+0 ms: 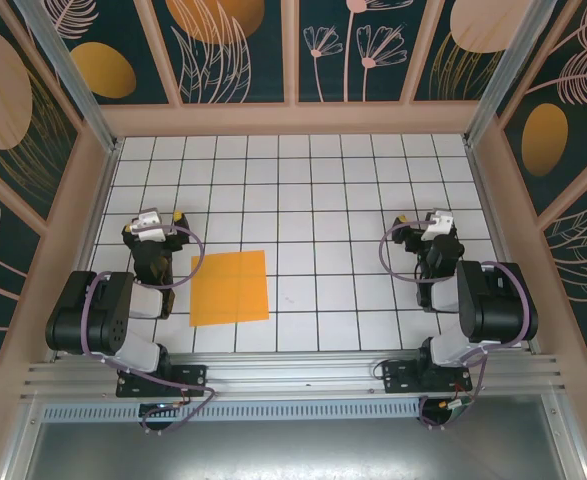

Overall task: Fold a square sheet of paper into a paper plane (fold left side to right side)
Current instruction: Move the square sheet of paper to the center of the table.

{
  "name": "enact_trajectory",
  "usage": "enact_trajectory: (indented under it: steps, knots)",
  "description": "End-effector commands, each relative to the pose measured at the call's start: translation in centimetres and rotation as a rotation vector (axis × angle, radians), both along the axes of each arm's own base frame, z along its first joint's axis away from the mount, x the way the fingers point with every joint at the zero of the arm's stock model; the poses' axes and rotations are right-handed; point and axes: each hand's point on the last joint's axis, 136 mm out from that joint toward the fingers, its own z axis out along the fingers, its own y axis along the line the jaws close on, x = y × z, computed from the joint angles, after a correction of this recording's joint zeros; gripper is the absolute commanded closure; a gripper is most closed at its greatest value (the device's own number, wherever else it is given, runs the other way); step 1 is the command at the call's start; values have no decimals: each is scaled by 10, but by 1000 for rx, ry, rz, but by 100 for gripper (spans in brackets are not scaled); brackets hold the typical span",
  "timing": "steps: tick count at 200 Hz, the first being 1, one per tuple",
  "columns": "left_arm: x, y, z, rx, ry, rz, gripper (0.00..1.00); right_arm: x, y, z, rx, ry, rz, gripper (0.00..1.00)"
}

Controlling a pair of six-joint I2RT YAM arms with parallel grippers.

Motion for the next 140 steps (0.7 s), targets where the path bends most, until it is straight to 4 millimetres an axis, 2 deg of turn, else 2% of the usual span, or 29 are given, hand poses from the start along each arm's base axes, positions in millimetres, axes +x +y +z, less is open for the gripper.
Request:
enact_trajectory:
  steps: [1,140]
  knots:
    - [2,0,4,-17,-17,-3,1,5,2,13,-8,-48,18,1]
    - [0,2,6,-18,-27,5,1,5,1,15,-4,-52,13,1]
